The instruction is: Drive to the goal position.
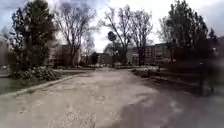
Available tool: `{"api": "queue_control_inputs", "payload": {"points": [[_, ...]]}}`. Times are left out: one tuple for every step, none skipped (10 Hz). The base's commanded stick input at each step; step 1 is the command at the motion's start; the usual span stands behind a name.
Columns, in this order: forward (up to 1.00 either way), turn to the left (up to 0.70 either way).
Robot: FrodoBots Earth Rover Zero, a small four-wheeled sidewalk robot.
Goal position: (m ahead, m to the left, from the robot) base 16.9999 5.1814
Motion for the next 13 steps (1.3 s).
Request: {"api": "queue_control_inputs", "payload": {"points": [[0.70,0.00],[0.70,0.00],[0.70,0.00],[0.70,0.00],[0.70,0.00],[0.70,0.00],[0.70,0.00],[0.70,0.00],[0.70,0.00],[0.70,0.00],[0.70,0.14],[0.70,0.27],[0.70,0.12]]}}
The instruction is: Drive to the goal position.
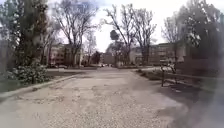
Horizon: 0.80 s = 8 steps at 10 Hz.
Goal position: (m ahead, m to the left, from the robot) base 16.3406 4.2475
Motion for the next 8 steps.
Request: {"api": "queue_control_inputs", "payload": {"points": [[0.70,0.00],[0.70,0.00],[0.70,0.00],[0.70,0.00],[0.70,0.00],[0.70,0.00],[0.70,0.00],[0.70,0.00]]}}
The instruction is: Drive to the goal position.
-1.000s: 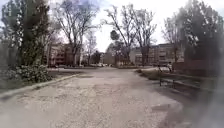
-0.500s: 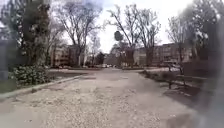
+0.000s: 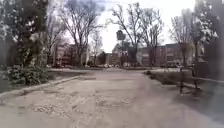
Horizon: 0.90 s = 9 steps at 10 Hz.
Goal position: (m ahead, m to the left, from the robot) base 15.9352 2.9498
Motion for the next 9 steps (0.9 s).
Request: {"api": "queue_control_inputs", "payload": {"points": [[0.70,0.00],[0.70,0.00],[0.70,0.00],[0.70,0.00],[0.70,0.00],[0.70,0.00],[0.70,0.00],[0.70,0.00],[0.70,0.00]]}}
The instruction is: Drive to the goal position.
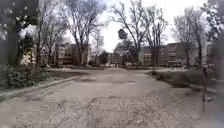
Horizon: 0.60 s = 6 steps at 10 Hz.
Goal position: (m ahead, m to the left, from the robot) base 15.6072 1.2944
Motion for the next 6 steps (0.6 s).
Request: {"api": "queue_control_inputs", "payload": {"points": [[0.70,0.00],[0.70,0.00],[0.70,0.00],[0.70,0.00],[0.70,0.00],[0.70,0.00]]}}
